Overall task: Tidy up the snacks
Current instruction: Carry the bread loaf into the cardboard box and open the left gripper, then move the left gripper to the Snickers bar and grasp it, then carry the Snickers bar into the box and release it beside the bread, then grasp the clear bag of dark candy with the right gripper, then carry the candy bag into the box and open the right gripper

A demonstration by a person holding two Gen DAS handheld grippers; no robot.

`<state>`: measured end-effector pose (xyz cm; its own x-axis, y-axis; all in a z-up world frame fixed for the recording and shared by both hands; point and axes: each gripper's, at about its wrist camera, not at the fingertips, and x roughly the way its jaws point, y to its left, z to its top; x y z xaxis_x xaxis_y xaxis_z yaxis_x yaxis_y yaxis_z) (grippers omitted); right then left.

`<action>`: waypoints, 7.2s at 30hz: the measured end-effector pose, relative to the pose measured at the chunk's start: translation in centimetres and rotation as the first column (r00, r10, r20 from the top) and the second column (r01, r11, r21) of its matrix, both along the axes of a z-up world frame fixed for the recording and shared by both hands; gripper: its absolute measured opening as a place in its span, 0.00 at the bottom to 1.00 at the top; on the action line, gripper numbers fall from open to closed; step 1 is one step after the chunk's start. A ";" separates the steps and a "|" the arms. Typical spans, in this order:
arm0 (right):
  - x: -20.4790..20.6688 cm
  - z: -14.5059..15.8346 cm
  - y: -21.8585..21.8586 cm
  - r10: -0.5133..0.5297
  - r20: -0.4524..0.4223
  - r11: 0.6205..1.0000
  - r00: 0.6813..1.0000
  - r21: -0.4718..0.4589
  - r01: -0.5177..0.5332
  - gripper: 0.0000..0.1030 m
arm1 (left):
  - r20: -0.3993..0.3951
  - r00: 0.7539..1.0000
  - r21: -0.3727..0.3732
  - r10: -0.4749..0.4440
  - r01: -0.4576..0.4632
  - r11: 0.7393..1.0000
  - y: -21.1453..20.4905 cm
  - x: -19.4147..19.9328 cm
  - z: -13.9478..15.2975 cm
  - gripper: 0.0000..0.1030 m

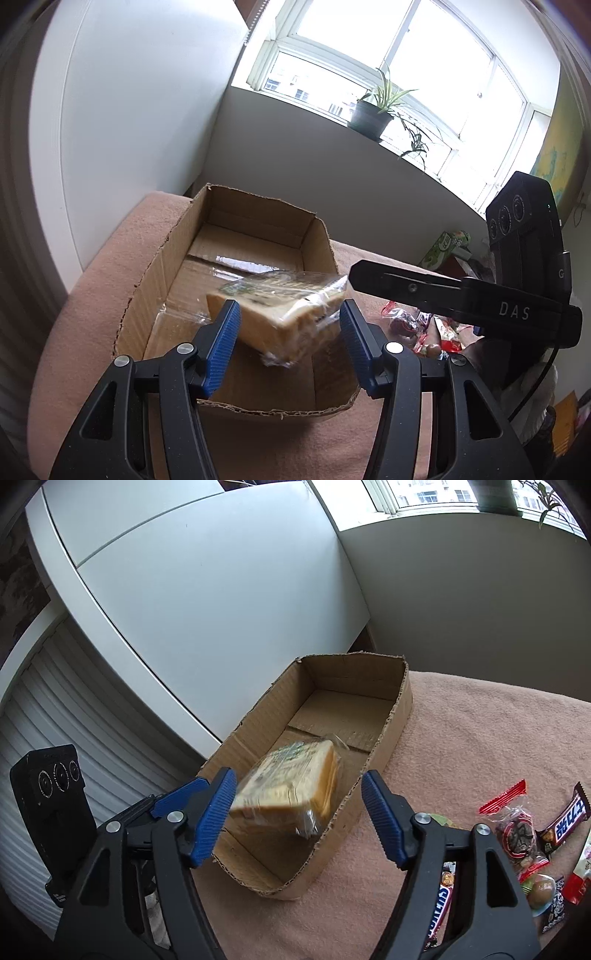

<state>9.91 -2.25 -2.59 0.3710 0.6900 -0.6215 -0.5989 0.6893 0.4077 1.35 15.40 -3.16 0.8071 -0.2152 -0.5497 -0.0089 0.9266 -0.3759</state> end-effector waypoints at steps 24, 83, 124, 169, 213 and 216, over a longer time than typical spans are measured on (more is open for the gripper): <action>-1.4 -0.6 -20.9 -0.448 0.177 0.873 0.876 -0.125 0.472 0.78 | 0.006 0.988 0.090 -0.157 0.156 0.984 -8.9 -0.9 0.3 0.53; -4.5 -3.0 -23.0 -0.428 0.252 0.844 0.868 -0.233 0.484 0.28 | -0.134 0.957 0.126 -0.256 0.273 0.954 -15.9 2.2 -3.9 0.27; 2.7 -1.9 6.6 -0.089 0.213 0.978 0.973 -0.169 0.126 0.67 | 0.001 0.995 0.128 0.097 -0.097 0.987 1.4 -0.9 -1.7 0.28; 4.8 -4.7 -24.6 -0.528 0.183 0.785 0.829 -0.268 0.559 0.76 | -0.073 0.980 0.124 -0.184 0.192 0.973 -15.9 3.6 -1.9 0.57; 7.0 -8.1 -28.8 -0.564 0.026 0.805 0.826 -0.207 0.556 0.39 | -0.251 0.956 0.098 -0.151 0.180 0.979 -19.9 10.4 -6.1 0.43; 6.1 -6.9 -29.1 -0.574 0.046 0.801 0.817 -0.177 0.572 0.39 | -0.224 0.963 0.104 -0.150 0.177 0.979 -19.9 9.9 -5.4 0.43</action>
<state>16.03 -31.30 -9.52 0.6580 0.2333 -0.7159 -0.0686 0.9654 0.2515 11.22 -4.51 -8.54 0.6271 -0.2546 -0.7362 0.0785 0.9609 -0.2655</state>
